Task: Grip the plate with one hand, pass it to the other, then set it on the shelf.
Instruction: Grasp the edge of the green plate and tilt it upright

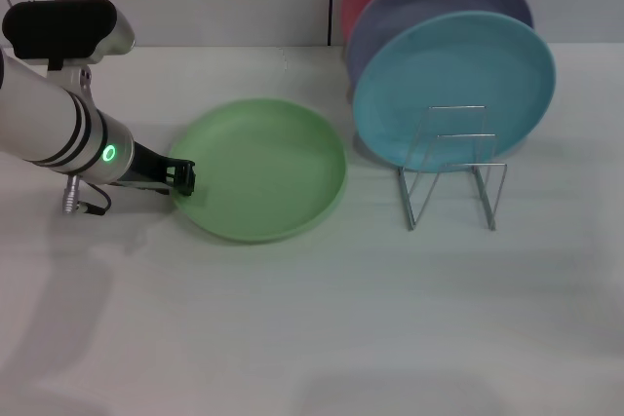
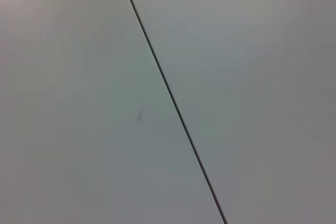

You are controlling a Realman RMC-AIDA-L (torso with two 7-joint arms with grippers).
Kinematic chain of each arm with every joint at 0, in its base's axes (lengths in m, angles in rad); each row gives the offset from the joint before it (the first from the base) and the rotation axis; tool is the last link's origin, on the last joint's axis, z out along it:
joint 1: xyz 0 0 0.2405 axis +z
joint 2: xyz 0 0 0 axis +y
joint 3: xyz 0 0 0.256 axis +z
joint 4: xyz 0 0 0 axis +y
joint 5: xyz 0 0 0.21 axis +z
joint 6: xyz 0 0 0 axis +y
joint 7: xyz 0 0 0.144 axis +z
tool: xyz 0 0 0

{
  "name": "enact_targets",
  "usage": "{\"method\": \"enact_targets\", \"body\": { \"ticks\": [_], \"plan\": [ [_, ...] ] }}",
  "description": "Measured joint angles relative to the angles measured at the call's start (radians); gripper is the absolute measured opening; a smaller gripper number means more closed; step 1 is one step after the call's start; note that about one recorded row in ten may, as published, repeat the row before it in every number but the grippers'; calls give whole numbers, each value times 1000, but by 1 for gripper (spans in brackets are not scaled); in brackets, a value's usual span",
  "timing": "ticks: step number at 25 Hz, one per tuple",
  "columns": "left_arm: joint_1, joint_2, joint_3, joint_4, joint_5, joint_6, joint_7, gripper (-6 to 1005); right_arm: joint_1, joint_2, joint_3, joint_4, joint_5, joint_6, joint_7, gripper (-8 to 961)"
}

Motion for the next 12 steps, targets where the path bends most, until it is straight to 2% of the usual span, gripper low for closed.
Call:
{"method": "enact_targets", "body": {
  "ticks": [12],
  "plan": [
    [0,-2,2,-2,-5,-2,12,174,3,-2,0,-6,-1,0,0,491]
  ]
}}
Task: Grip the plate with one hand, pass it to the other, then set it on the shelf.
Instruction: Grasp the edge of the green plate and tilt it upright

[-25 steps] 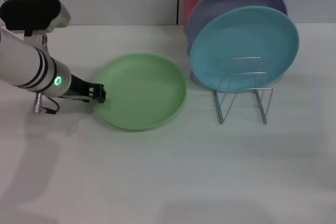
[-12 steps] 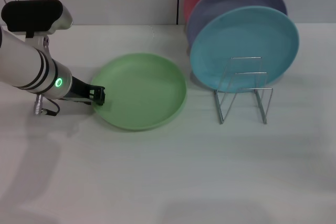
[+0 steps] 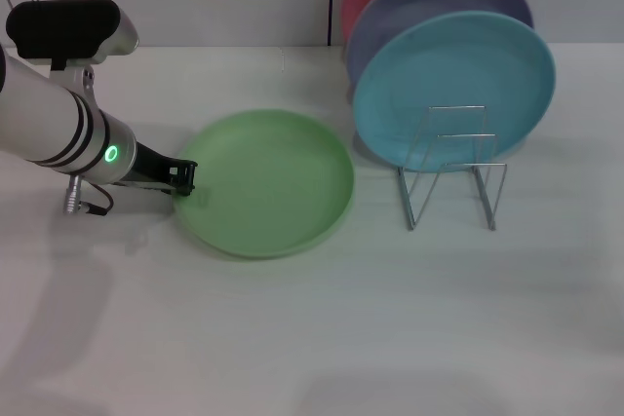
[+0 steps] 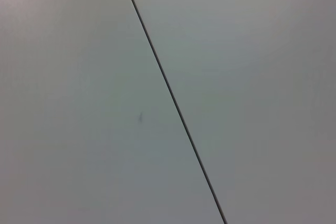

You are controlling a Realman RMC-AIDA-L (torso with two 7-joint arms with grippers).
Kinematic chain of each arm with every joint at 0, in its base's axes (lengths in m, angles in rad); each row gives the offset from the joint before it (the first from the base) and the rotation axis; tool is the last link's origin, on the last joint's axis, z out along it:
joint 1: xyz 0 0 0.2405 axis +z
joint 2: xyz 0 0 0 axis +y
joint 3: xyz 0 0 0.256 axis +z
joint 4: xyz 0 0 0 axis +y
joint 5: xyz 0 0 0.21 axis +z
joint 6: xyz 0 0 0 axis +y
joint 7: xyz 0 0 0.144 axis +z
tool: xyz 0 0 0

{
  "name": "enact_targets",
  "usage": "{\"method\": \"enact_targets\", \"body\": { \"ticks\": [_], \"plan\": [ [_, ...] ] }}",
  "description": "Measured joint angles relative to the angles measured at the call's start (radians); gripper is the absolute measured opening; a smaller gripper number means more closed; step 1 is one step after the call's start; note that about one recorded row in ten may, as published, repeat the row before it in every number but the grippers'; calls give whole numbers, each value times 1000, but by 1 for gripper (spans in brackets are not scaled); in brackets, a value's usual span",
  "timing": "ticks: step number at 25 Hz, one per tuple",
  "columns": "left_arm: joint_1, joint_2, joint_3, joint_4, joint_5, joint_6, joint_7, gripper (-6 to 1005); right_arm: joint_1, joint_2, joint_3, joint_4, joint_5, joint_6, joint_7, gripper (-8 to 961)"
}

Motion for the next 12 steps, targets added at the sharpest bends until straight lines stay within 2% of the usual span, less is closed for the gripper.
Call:
{"method": "enact_targets", "body": {
  "ticks": [9,12],
  "plan": [
    [-1,0,0,-5,-1,-1,0,146,2,-2,0,-3,0,1,0,492],
    [-1,0,0,-6,1,-2,0,89,2,-2,0,-3,0,1,0,491]
  ]
}}
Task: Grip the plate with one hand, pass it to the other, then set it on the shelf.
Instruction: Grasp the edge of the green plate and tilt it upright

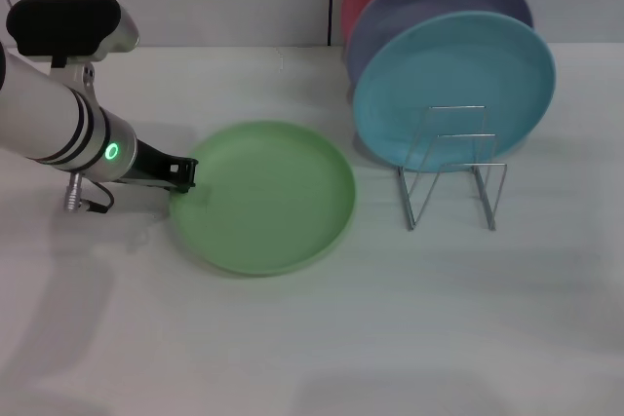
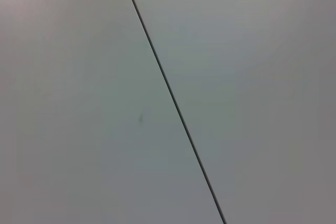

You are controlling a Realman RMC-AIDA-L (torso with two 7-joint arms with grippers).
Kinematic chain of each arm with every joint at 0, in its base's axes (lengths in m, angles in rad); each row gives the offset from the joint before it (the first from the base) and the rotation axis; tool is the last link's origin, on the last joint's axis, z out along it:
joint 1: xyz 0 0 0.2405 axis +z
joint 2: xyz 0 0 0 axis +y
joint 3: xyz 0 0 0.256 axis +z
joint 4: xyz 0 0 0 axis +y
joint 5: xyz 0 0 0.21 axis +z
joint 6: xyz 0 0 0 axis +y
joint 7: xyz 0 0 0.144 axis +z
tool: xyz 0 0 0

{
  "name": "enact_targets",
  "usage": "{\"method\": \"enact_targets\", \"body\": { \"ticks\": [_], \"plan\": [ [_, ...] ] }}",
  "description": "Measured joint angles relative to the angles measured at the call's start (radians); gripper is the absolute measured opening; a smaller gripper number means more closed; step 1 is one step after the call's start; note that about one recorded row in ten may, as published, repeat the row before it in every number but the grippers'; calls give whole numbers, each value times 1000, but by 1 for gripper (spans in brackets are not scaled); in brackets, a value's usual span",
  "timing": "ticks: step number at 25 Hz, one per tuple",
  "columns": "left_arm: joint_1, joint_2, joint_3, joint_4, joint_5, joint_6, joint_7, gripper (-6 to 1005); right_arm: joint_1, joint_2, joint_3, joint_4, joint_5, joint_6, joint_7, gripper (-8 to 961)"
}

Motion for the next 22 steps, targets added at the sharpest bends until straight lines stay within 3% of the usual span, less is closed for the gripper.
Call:
{"method": "enact_targets", "body": {
  "ticks": [15,22],
  "plan": [
    [20,-2,-3,-26,-5,-1,50,55,9,-2,0,-2,0,7,0,491],
    [103,1,-25,-134,-55,-2,82,54,11,-3,-1,-2,0,8,0,492]
  ]
}}
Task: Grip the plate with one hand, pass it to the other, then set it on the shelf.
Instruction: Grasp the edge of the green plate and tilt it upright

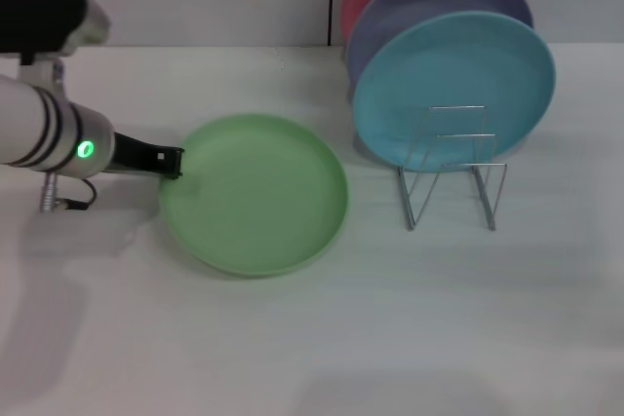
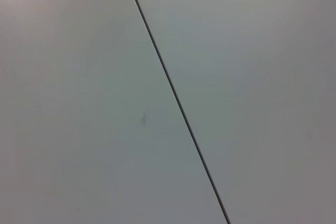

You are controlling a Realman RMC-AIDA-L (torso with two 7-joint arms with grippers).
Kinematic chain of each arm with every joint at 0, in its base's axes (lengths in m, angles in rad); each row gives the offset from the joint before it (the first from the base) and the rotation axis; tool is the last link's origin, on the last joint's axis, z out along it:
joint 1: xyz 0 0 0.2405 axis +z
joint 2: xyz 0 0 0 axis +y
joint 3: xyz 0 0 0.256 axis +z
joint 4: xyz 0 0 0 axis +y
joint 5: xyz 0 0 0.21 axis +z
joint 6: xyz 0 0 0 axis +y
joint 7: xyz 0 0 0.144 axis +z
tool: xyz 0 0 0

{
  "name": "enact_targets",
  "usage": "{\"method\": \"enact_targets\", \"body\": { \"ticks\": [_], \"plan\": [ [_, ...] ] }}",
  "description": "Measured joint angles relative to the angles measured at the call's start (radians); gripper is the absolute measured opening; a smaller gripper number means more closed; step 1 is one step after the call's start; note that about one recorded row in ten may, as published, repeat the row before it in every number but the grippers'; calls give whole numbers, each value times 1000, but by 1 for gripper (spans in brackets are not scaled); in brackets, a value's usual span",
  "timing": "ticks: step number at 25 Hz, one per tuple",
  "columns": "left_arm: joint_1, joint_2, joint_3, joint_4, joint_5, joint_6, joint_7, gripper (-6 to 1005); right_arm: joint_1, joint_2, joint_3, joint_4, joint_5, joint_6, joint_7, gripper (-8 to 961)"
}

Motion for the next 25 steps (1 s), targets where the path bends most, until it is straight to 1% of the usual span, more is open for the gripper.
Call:
{"method": "enact_targets", "body": {
  "ticks": [5,8,14,15,17,19,22,25],
  "plan": [
    [79,2,-95,-55,-126,-1,124,46,2,0,-1,0,0,1,0,492],
    [123,0,-115,-74,-181,21,167,38,4,0,-1,0,0,3,0,492],
    [173,-3,-112,-78,-224,87,195,38,11,0,-1,0,0,13,-1,491],
    [189,-4,-105,-80,-243,121,207,38,12,0,-1,0,0,13,-2,491],
    [189,-4,-105,-80,-243,121,207,38,13,0,-1,0,0,14,-3,491],
    [221,-6,-76,-82,-277,211,230,39,15,0,-1,0,0,14,-6,491],
    [228,-6,-58,-79,-280,256,226,39,16,0,-1,0,-1,15,-8,491],
    [228,-5,-58,-77,-278,288,221,39,17,0,-1,0,-1,16,-9,492]
  ]
}}
